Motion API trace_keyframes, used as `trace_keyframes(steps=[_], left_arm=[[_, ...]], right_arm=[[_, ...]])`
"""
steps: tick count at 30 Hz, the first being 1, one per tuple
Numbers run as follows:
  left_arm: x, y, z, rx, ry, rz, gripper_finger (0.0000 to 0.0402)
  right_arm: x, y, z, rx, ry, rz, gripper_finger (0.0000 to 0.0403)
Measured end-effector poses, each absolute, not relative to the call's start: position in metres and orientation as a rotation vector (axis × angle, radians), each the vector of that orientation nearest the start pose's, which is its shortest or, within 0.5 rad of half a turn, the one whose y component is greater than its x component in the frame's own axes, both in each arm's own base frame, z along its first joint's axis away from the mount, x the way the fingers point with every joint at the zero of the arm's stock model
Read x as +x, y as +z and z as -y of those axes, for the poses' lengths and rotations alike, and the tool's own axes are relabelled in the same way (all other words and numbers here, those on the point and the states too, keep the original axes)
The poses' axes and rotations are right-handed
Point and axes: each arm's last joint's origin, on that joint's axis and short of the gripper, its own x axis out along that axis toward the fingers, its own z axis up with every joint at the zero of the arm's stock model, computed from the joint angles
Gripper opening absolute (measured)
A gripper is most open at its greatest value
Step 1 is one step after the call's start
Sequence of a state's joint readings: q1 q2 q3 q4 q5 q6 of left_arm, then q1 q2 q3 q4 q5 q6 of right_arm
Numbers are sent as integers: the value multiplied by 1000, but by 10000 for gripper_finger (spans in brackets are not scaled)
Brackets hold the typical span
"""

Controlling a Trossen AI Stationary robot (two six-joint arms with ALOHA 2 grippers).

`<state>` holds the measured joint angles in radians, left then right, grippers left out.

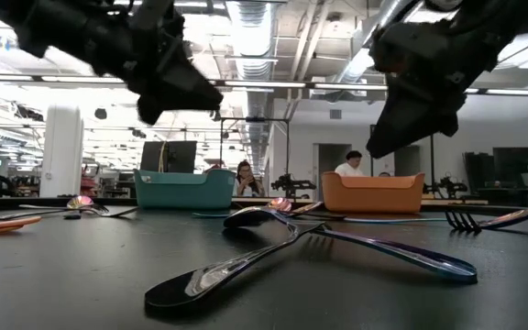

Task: Sort silverware by color (type)
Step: Adjust the orange fork in the green bin

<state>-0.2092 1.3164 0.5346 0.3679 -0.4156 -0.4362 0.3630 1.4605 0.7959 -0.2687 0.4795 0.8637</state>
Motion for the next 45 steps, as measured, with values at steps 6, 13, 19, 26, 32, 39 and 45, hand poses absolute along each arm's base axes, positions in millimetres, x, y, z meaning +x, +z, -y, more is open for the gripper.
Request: trace_keyframes(steps=[6,13,19,26,32,39,45], left_arm=[[252,169,74,-332,268,-416,88],[250,157,89,-338,265,-448,88],[250,165,79,-190,310,-419,88],[262,169,3,-81,437,-454,88],[257,183,-82,-316,587,-393,88],[237,297,-143,-485,486,-269,88],[216,374,-156,-398,618,-280,88]], right_arm=[[254,191,-113,393,-464,-613,92],[248,191,-120,370,-533,-549,92],[259,189,-88,278,-602,-607,102],[277,189,-6,132,-647,-744,140],[283,200,67,95,-542,-707,169],[274,232,126,583,-390,-648,175],[278,263,131,714,-338,-645,175]])
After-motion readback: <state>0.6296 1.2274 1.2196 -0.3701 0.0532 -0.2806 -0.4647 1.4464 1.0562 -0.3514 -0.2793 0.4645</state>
